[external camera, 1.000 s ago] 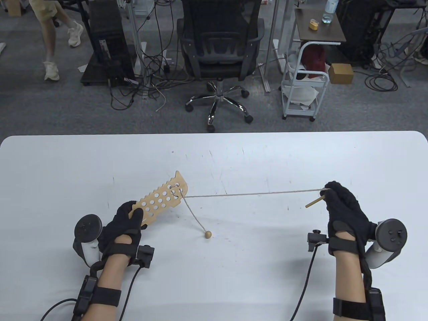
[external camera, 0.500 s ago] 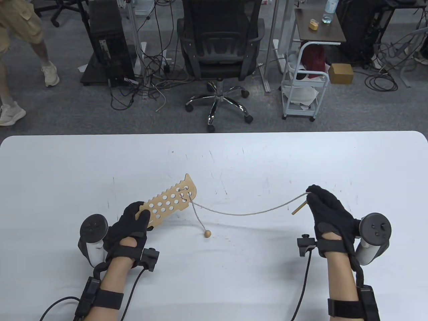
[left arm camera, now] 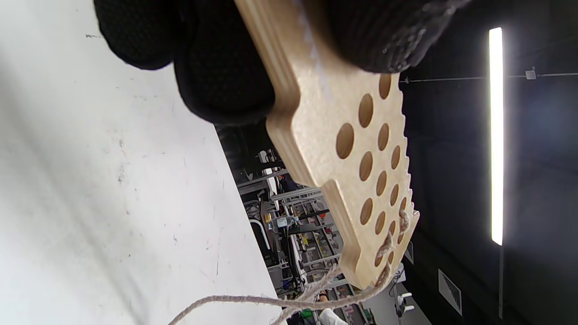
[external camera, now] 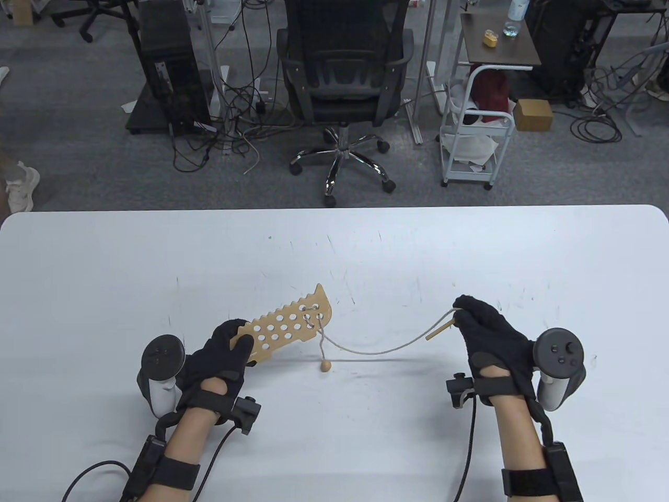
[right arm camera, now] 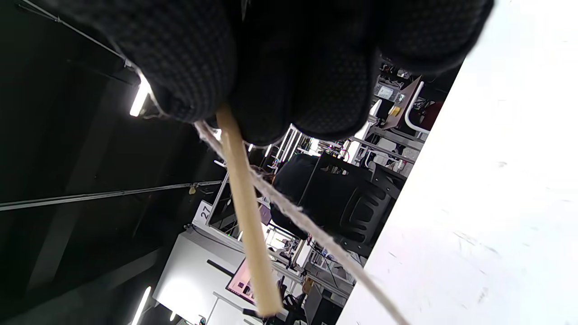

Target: Thread rope through all holes on crocodile lacing toy

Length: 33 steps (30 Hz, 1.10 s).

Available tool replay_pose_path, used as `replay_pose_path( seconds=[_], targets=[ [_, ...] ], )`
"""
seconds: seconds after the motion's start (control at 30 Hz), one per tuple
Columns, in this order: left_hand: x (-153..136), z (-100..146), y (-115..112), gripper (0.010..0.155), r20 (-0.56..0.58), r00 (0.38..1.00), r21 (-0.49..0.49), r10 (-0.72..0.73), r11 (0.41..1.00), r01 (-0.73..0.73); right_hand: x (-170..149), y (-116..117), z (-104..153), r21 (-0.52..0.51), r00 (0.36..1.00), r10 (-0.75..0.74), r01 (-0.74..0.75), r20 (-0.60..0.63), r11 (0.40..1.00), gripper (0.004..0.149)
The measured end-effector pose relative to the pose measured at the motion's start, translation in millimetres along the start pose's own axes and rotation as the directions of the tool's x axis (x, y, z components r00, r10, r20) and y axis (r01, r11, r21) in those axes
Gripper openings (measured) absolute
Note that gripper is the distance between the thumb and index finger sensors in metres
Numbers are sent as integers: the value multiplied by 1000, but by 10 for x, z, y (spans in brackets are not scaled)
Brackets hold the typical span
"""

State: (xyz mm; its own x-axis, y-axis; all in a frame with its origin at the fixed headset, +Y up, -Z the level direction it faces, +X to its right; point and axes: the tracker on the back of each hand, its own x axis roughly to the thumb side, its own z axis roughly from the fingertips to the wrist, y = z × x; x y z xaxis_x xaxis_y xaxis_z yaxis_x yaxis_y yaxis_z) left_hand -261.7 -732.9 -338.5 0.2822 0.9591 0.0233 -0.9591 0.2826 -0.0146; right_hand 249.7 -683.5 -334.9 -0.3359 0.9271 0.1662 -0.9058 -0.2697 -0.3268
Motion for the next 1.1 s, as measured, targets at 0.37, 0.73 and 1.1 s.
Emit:
replay_pose_path(
  seconds=[0.37, 0.73, 1.1],
  targets=[
    [86, 40, -164, 54, 48, 999, -76, -16, 997, 20, -27, 203, 36, 61, 999, 51, -51, 8, 997, 39],
    [152, 78, -293, 54, 92, 996, -141, -18, 990, 31, -32, 472, 117, 141, 995, 92, -96, 33, 985, 40],
    [201, 109, -395, 54, 130, 991, -198, -15, 979, 40, -32, 794, 284, 234, 999, 40, -42, 16, 971, 40]
  ],
)
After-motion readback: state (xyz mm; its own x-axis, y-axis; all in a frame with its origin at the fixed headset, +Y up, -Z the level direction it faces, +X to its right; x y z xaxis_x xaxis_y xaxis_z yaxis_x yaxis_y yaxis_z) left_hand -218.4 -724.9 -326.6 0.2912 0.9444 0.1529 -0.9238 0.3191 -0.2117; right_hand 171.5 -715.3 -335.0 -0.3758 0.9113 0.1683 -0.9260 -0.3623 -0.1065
